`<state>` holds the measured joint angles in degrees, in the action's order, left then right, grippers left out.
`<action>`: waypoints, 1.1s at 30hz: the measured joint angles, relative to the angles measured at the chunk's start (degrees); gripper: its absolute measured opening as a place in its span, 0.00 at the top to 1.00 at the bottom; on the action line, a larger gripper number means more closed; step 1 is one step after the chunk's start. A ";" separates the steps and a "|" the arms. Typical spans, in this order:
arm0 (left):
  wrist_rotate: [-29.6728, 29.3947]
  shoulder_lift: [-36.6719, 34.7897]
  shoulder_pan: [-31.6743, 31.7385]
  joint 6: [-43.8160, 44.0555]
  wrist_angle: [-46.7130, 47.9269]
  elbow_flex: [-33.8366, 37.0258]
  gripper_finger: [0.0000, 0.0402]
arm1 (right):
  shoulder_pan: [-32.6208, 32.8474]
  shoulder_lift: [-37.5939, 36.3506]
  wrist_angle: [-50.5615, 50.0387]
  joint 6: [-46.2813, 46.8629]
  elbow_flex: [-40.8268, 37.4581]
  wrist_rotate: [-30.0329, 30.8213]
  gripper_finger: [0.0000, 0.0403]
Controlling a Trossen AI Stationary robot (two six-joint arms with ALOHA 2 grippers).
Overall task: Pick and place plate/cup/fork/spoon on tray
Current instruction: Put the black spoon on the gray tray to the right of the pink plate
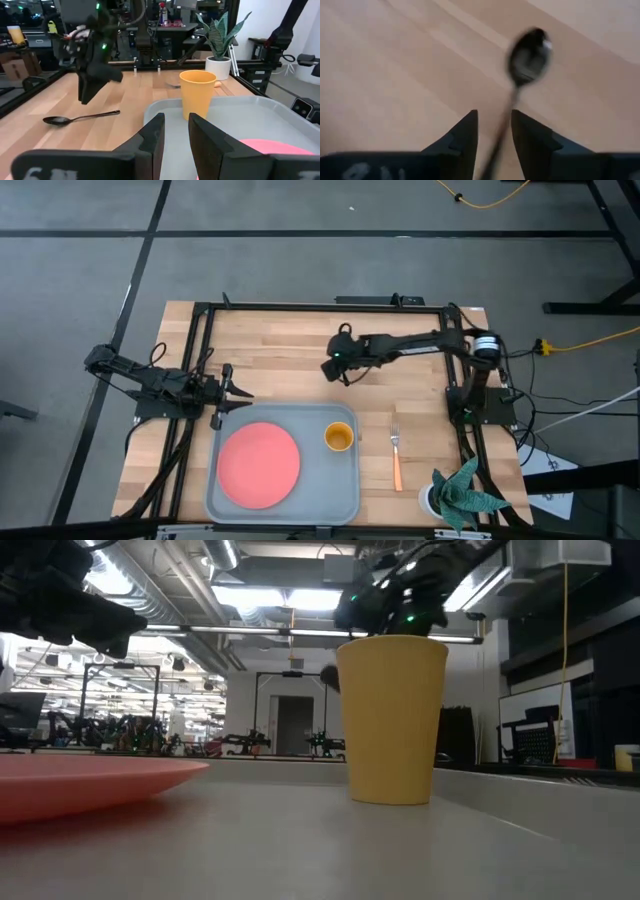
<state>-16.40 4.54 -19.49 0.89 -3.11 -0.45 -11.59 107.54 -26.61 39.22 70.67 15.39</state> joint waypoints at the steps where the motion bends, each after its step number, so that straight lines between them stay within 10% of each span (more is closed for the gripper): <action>1: 0.00 0.00 0.02 0.00 0.00 0.00 0.80 | 0.21 1.27 -3.08 1.17 1.55 1.47 0.70; 33: -0.48 0.00 0.00 -0.04 -0.01 0.00 0.80 | 0.47 8.88 -1.84 1.08 3.96 4.37 0.70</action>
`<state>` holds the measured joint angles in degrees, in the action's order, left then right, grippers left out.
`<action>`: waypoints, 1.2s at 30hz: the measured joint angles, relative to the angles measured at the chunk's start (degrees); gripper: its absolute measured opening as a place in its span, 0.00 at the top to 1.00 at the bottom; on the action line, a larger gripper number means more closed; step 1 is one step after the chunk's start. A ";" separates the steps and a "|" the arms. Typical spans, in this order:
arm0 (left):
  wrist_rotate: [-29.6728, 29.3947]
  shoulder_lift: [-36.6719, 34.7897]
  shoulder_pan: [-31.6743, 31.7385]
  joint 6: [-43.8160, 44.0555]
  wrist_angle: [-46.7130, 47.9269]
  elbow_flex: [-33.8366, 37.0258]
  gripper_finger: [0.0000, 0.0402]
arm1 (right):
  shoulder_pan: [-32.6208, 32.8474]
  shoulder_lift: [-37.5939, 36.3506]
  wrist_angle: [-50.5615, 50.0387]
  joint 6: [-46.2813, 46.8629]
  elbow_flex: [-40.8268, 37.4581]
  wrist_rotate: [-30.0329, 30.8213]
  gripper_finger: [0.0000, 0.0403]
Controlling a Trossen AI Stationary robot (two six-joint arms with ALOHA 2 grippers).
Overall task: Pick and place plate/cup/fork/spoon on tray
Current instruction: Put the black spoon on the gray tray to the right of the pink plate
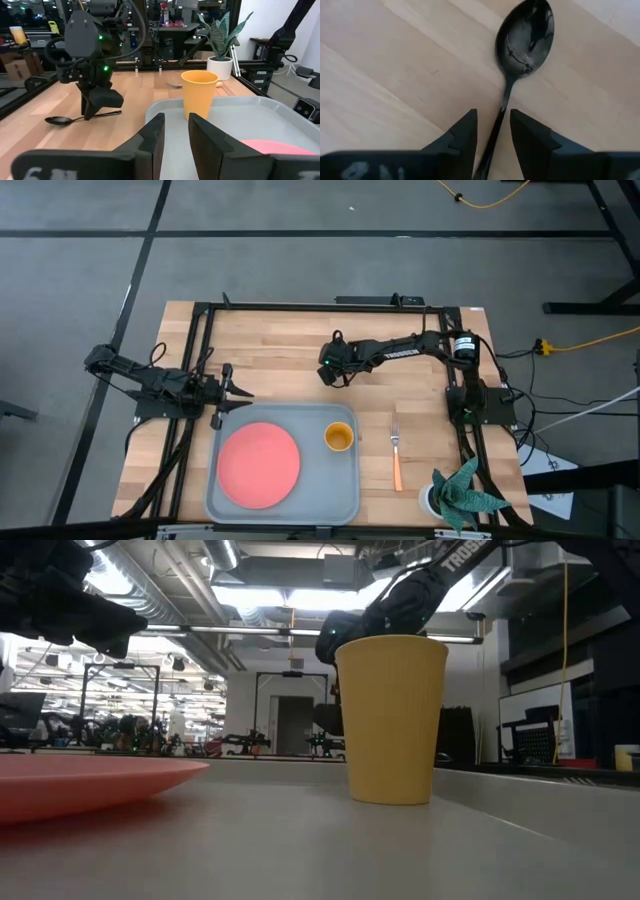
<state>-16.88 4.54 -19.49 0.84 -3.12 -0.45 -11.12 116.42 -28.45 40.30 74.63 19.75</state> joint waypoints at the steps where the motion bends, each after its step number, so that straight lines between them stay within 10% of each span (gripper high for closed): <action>1: 0.00 0.00 0.00 0.00 0.01 0.00 0.80 | -0.02 0.00 -0.04 -0.02 0.00 0.06 0.70; 36: -0.13 0.00 0.00 0.04 -0.04 0.00 0.80 | 1.75 3.58 -1.96 8.89 6.13 -0.96 0.99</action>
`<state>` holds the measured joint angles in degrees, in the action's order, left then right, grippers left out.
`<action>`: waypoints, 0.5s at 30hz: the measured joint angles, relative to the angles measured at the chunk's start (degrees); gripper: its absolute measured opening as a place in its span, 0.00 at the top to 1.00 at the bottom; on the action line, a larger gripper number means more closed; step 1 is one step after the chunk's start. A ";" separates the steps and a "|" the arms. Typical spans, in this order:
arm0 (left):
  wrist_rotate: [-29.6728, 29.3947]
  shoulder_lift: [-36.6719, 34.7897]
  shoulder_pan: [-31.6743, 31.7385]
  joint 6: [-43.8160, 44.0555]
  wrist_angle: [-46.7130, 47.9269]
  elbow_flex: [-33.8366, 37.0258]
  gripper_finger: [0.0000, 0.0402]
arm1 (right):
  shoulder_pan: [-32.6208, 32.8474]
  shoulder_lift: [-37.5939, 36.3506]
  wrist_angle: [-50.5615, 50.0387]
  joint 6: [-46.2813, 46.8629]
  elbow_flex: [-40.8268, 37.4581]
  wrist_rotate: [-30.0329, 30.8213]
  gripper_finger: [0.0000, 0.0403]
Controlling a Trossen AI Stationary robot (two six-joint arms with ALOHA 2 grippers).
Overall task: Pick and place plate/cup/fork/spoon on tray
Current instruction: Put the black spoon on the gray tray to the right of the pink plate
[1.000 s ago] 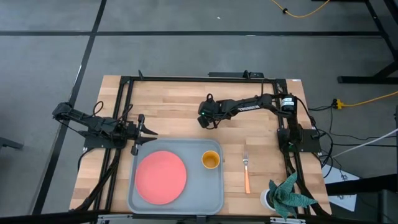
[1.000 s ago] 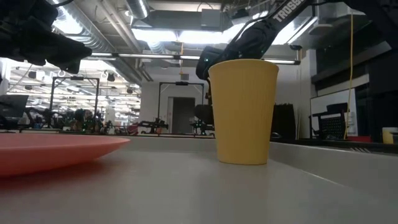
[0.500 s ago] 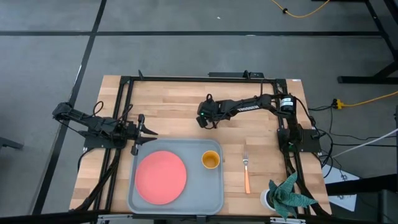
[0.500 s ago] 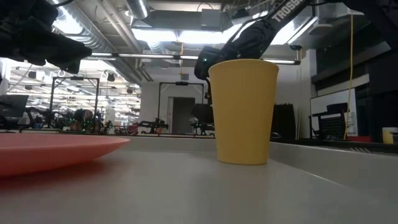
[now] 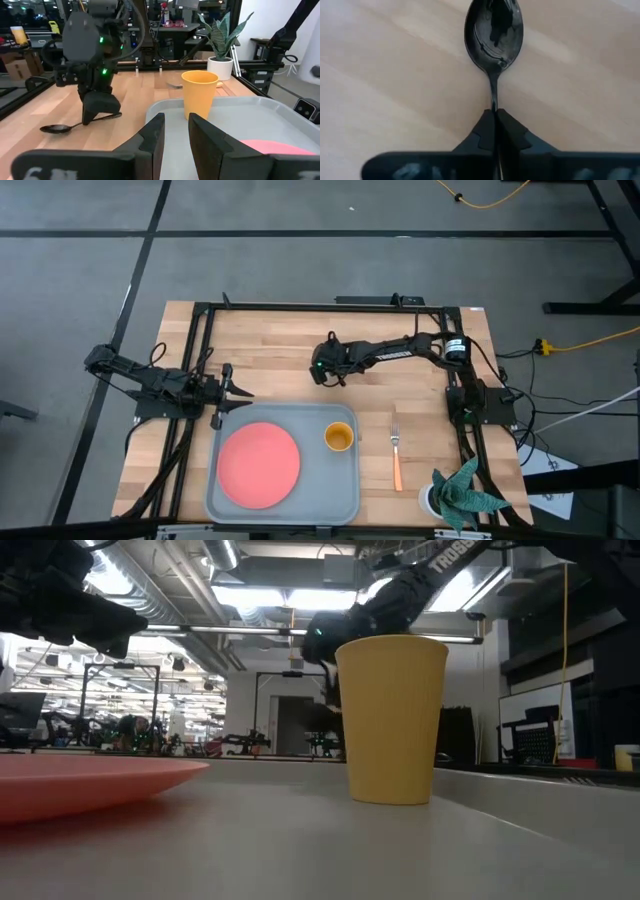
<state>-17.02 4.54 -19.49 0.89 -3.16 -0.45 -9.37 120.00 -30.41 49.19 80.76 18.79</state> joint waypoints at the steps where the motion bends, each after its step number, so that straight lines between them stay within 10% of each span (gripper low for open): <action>1: 0.00 0.00 0.00 0.00 0.00 0.00 0.80 | 0.42 0.02 -1.43 0.02 2.15 0.52 0.99; 15: -0.02 0.00 0.00 0.00 0.00 0.00 0.80 | 12.32 -0.61 -17.36 4.68 35.06 7.49 1.00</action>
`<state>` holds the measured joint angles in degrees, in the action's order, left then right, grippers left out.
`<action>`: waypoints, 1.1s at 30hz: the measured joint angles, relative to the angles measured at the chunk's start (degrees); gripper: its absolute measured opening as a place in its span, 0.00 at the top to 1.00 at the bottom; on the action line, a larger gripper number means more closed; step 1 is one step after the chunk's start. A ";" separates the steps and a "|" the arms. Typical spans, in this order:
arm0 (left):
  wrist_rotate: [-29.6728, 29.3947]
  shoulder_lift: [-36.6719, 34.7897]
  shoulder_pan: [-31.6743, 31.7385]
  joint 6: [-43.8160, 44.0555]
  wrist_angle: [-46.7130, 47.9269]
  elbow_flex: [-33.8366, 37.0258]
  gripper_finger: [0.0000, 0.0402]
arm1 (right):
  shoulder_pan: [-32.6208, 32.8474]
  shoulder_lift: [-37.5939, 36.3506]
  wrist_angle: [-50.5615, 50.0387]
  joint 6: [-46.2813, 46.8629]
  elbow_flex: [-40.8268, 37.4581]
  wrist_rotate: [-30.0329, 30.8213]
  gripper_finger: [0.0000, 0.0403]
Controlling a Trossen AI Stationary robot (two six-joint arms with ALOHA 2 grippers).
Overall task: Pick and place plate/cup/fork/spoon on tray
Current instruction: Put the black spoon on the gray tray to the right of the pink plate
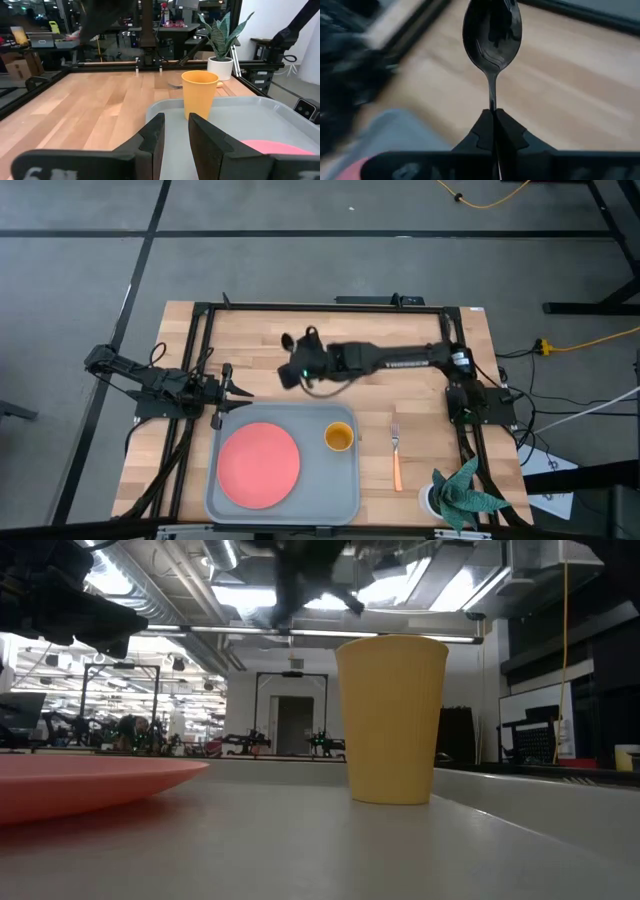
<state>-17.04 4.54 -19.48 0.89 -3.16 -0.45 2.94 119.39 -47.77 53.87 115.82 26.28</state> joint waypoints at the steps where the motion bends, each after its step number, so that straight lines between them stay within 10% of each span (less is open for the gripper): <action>1: 0.00 0.00 0.00 0.02 0.00 0.00 0.80 | 1.81 0.00 -1.12 1.67 1.48 0.07 1.00; 16: 0.00 0.00 0.00 0.01 -0.01 0.01 0.80 | 28.75 4.32 0.76 43.68 4.14 8.15 1.00; 33: -0.01 0.00 0.01 0.01 -0.02 0.02 0.80 | 28.60 16.74 0.27 60.78 4.14 -0.97 1.00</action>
<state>-17.05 4.54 -19.47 0.89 -3.18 -0.43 31.54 136.14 -47.50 114.65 119.96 25.31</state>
